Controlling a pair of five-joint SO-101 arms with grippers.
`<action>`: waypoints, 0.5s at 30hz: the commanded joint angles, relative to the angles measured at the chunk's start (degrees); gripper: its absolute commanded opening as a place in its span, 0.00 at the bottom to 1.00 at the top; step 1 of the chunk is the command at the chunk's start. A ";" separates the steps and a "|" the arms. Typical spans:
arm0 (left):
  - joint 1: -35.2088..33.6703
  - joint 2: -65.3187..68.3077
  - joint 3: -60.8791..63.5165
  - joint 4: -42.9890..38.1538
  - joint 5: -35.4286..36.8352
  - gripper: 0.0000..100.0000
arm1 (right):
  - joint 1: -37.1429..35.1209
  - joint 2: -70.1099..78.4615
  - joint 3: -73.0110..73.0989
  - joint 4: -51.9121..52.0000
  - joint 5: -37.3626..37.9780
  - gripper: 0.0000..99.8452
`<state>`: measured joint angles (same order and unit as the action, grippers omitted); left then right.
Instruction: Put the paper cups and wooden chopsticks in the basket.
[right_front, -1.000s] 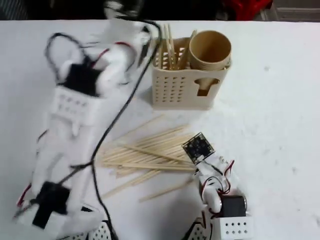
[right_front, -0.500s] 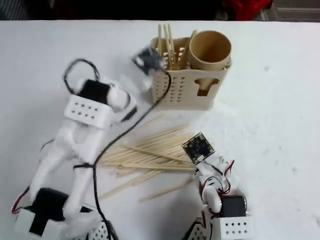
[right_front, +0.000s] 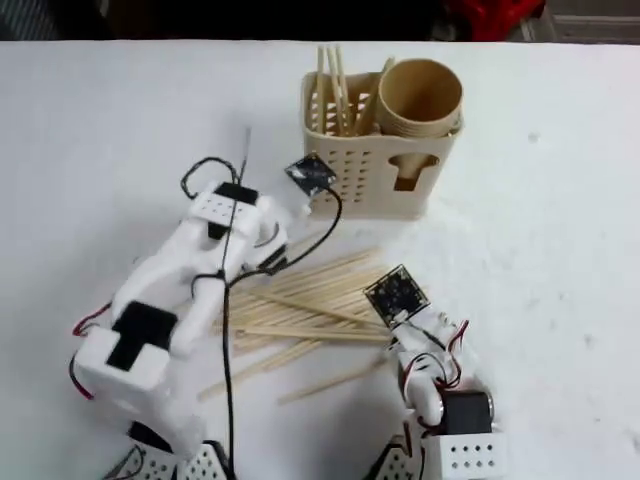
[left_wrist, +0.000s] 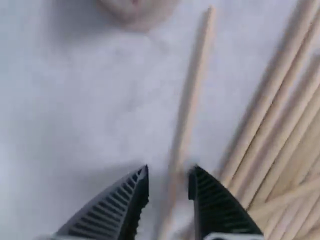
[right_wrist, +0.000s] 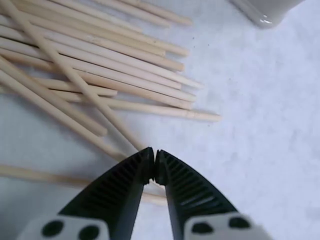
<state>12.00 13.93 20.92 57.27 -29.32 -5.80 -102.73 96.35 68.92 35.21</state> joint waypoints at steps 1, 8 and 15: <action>-0.57 5.58 -7.65 2.29 0.00 0.15 | 0.40 -0.40 0.44 0.22 0.79 0.02; -0.57 10.51 -13.71 7.65 0.00 0.15 | 0.31 -0.40 0.44 0.31 0.88 0.02; -0.66 11.12 -13.80 11.43 -0.44 0.07 | 0.40 -0.40 0.44 0.22 0.88 0.02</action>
<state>11.47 24.04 6.95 65.98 -29.23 -5.80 -102.73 96.35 68.92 35.21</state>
